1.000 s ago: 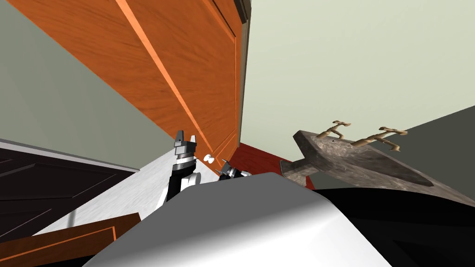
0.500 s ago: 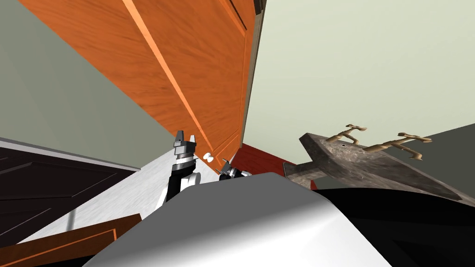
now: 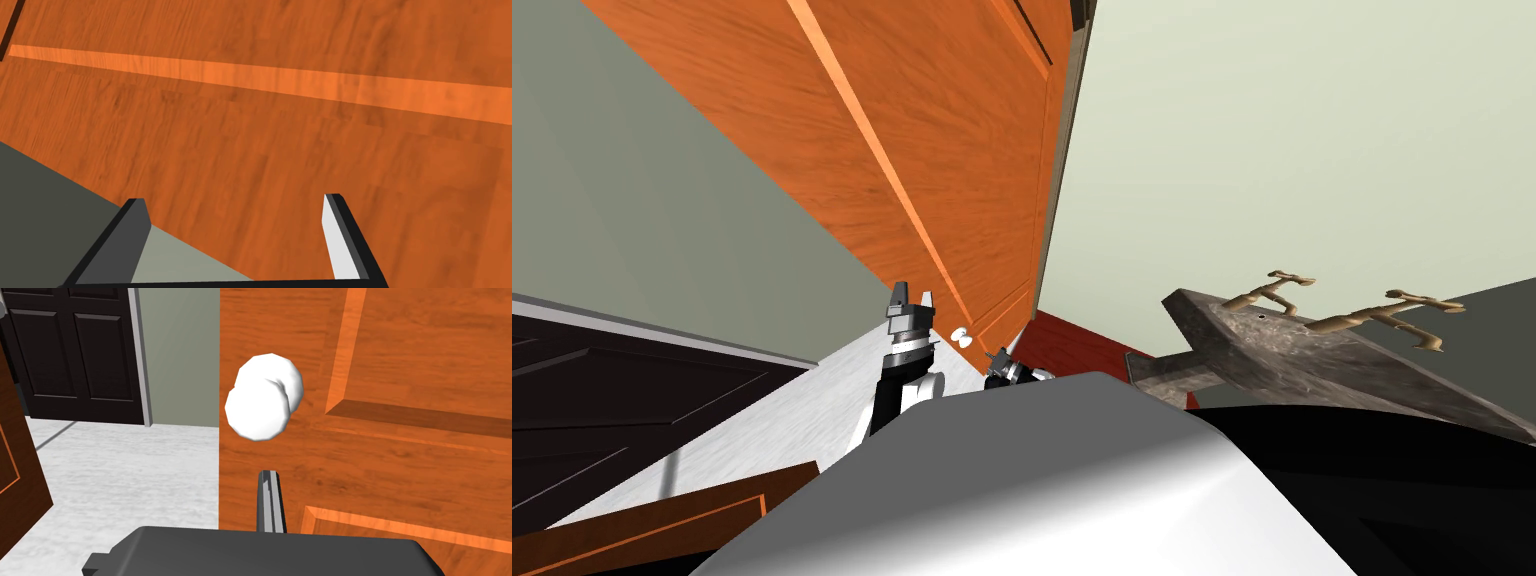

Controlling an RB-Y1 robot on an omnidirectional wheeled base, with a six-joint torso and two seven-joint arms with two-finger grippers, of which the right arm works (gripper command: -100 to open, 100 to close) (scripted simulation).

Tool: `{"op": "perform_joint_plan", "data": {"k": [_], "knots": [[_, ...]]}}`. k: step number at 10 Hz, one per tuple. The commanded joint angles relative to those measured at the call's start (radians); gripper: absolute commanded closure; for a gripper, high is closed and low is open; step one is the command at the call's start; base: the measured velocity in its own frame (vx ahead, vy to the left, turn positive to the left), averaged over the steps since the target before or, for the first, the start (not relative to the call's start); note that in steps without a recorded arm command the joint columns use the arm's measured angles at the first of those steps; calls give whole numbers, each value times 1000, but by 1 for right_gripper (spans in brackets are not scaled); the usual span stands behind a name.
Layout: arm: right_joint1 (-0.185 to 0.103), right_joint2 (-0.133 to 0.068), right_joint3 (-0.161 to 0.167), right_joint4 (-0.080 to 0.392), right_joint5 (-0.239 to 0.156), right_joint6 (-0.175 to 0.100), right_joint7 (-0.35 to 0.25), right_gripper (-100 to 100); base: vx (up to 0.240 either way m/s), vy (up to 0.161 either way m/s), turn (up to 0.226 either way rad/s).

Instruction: Push the door open

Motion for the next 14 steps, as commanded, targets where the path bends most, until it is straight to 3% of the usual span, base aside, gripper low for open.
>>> {"op": "perform_joint_plan", "data": {"k": [1, 4, 5, 7, 8, 10, 14], "knots": [[1, 0, 0, 0, 0, 0, 0, 100, -12, -20, 2], [1, 0, 0, 0, 0, 0, 0, 100, -2, -4, 0], [12, -2, -32, 7, -10, 11, 24, -100, -78, 52, -115], [25, 13, -68, 14, -22, 22, 51, -100, -138, 84, -113], [33, 33, -90, 19, -29, 29, 68, -100, -126, 107, -105], [29, 16, -82, 22, -25, 26, 64, -100, -6, 72, 9], [26, 17, -91, 29, -27, 28, 72, -100, 123, 131, 21]]}}
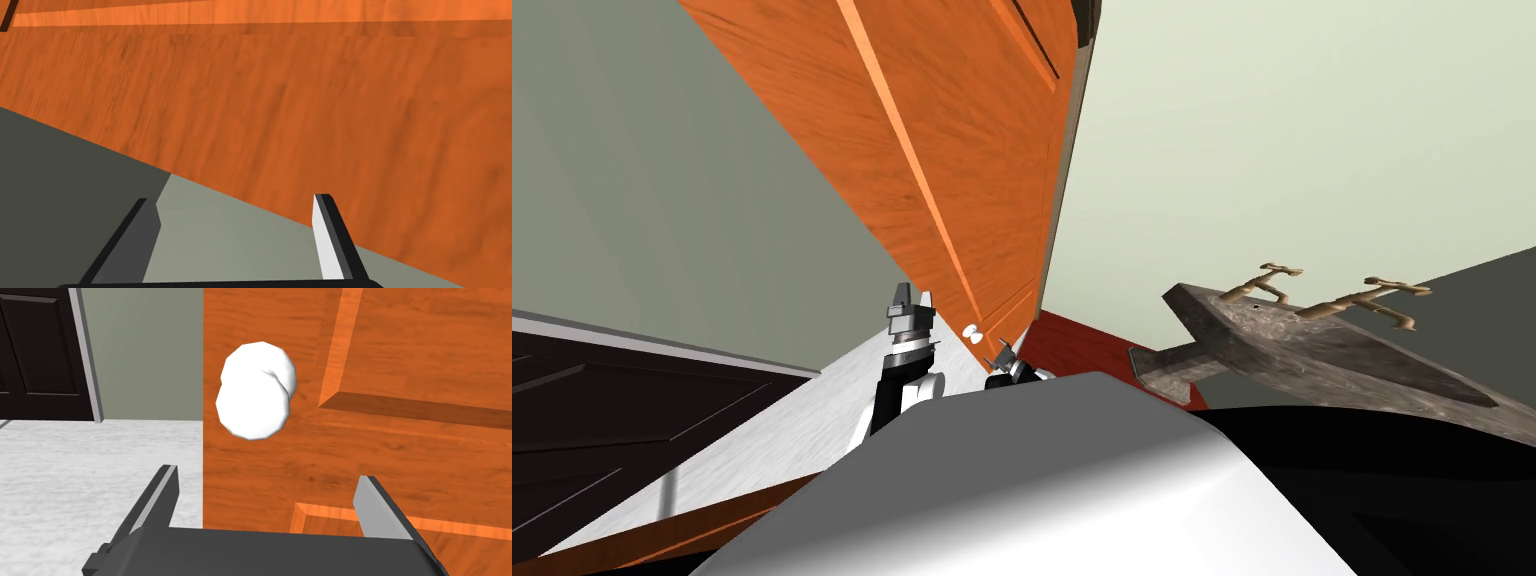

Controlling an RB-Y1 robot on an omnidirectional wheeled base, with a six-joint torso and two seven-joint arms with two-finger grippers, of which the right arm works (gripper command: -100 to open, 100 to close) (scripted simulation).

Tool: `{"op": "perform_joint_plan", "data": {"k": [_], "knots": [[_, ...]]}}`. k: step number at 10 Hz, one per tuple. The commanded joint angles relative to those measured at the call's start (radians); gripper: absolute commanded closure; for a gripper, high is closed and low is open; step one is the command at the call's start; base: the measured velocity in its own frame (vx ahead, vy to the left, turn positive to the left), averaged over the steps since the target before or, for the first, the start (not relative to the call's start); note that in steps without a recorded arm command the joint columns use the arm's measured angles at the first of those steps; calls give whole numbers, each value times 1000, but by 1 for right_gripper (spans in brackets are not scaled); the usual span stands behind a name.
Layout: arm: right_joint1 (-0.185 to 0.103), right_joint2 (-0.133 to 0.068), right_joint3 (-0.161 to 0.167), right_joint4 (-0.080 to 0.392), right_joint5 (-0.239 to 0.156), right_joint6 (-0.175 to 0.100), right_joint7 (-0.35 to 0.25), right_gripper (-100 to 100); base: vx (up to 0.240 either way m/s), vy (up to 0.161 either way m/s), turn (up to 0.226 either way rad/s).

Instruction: Push the door open

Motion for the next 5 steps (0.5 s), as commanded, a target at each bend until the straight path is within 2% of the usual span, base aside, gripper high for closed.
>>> {"op": "perform_joint_plan", "data": {"k": [1, 4, 5], "knots": [[-2, 6, -3, 6, -1, -2, 2, -100, 114, 133, 7], [-4, 37, -11, 12, -2, 0, 9, -100, 139, 155, 23], [-5, 31, -10, 15, -1, -2, 8, -100, 53, 61, -2]]}}
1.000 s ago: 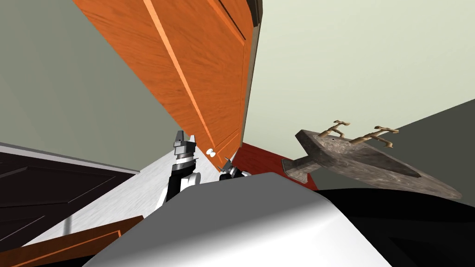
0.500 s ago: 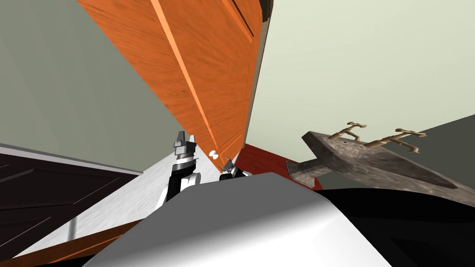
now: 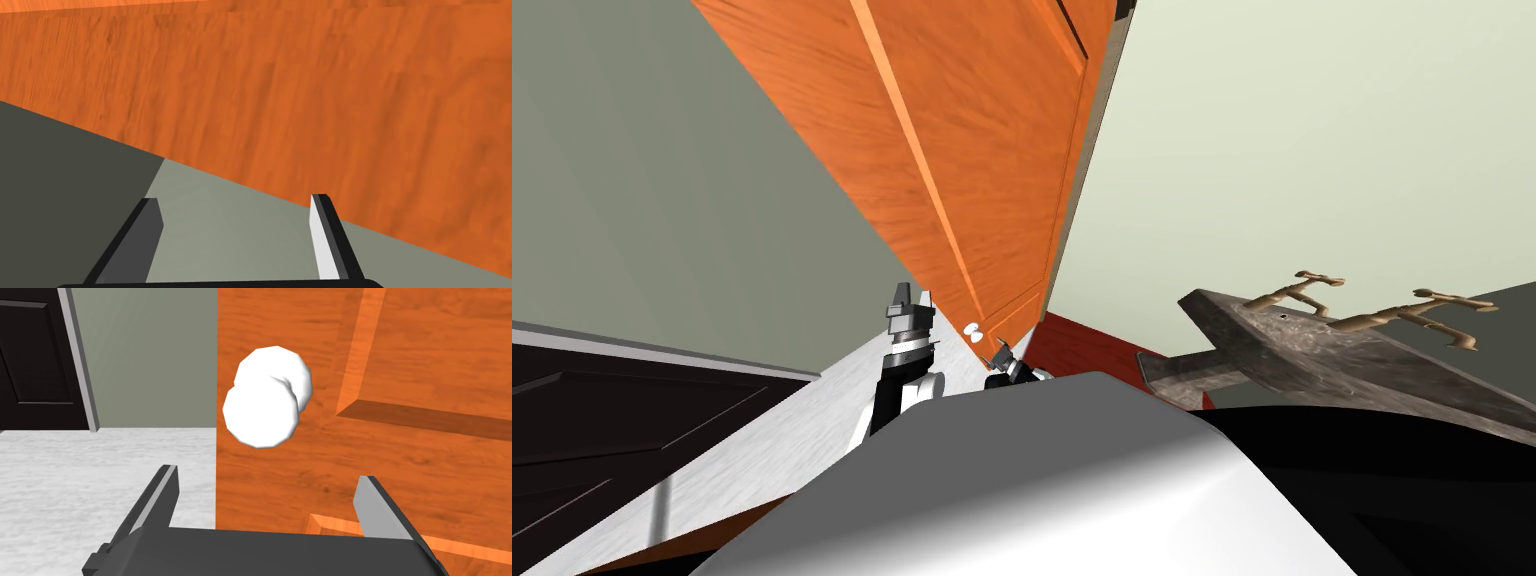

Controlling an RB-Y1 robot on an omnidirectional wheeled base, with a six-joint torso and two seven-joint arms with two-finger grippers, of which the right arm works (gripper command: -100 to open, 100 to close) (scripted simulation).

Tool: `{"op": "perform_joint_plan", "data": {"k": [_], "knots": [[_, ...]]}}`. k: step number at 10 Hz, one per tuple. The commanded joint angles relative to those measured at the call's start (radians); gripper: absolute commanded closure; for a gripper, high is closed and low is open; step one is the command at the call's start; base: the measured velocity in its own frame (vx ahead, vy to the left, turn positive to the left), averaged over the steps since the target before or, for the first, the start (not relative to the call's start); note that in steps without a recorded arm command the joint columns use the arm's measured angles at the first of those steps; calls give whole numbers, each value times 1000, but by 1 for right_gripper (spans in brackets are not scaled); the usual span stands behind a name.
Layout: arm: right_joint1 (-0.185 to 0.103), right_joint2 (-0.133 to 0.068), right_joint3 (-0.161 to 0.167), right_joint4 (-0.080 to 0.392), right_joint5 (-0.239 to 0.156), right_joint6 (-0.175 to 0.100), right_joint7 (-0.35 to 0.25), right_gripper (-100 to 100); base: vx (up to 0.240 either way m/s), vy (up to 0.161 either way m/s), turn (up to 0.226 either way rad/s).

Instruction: Push the door open

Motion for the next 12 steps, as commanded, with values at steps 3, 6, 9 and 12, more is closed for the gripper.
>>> {"op": "perform_joint_plan", "data": {"k": [3, 6, 9, 12], "knots": [[1, -2, 0, -1, 0, 1, 0, 100, -15, -17, 1], [1, -2, 0, -1, 0, 1, 0, 100, -6, -8, 0], [22, -18, -65, 5, -24, -3, 42, -100, -75, 106, -145], [37, 42, -111, 9, -40, -6, 71, -100, -108, 112, -99]]}}
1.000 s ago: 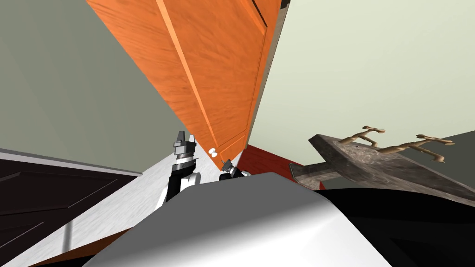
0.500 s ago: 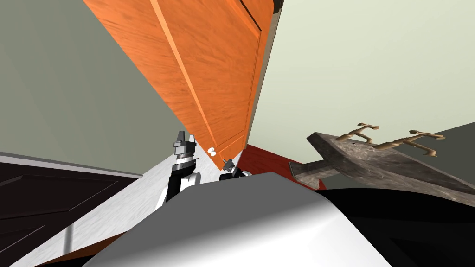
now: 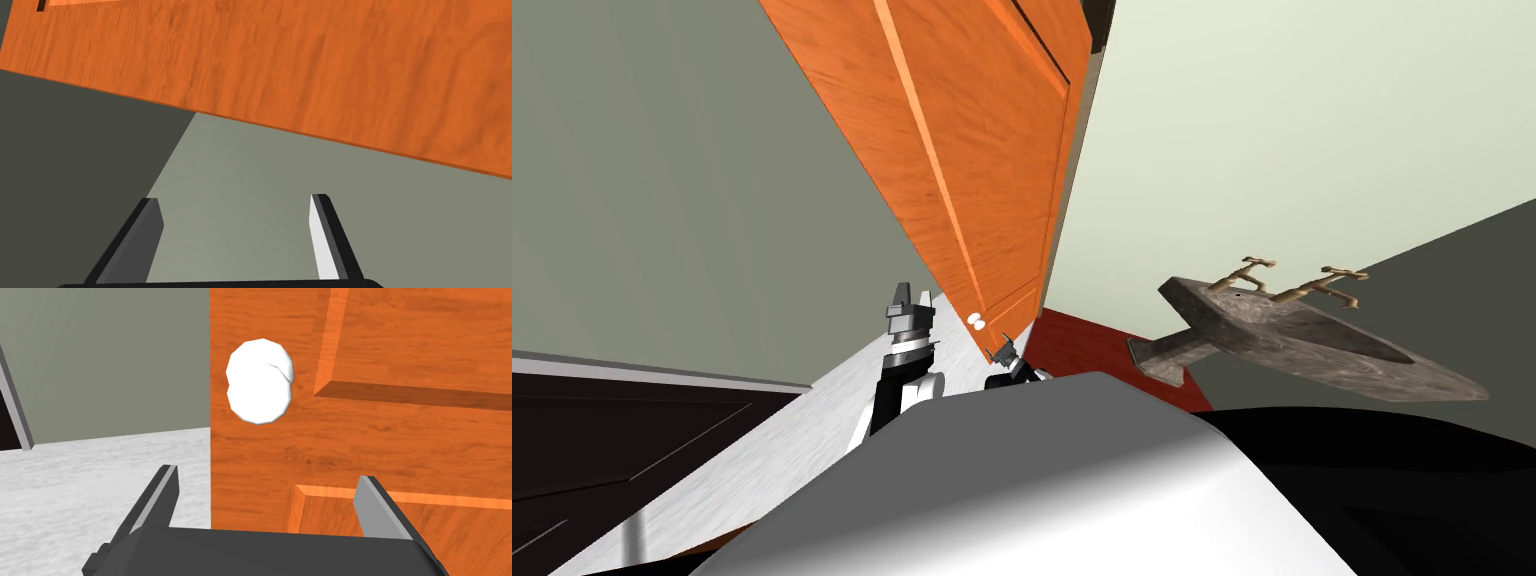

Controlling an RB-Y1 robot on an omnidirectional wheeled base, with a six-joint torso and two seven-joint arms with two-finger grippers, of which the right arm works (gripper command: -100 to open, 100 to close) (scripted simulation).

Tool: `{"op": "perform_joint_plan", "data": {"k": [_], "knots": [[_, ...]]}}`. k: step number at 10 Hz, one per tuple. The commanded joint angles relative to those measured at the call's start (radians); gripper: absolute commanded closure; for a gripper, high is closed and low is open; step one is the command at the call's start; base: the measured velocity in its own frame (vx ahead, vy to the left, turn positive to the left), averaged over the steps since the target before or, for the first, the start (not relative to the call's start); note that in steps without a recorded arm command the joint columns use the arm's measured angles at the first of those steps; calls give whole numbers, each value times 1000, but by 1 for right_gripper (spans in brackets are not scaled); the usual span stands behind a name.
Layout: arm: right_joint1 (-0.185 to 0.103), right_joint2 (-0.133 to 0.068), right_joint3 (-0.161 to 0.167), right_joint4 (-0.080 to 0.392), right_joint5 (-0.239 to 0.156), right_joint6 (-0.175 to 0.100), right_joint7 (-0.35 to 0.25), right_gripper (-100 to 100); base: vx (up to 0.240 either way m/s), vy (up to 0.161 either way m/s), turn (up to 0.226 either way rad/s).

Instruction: Push the door open

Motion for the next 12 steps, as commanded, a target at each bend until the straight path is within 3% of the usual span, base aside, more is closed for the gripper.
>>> {"op": "perform_joint_plan", "data": {"k": [1, 2, 5, 7, 9, 11, 12], "knots": [[0, 0, 0, 0, 0, 0, 0, -100, -38, 39, -15], [-2, -27, -5, 0, -2, 3, 5, -100, 45, 77, 35], [-6, -43, -11, 3, -3, 4, 7, -100, 164, 130, 15], [-11, -29, -17, 6, -5, 6, 10, -100, 157, 165, 26], [-15, 10, -21, 8, -6, 7, 13, -100, 198, 143, 22], [-23, 16, -21, 31, -6, -8, 9, -100, 55, 52, 0], [-23, 16, -21, 31, -6, -8, 9, 100, 0, 0, 0]]}}
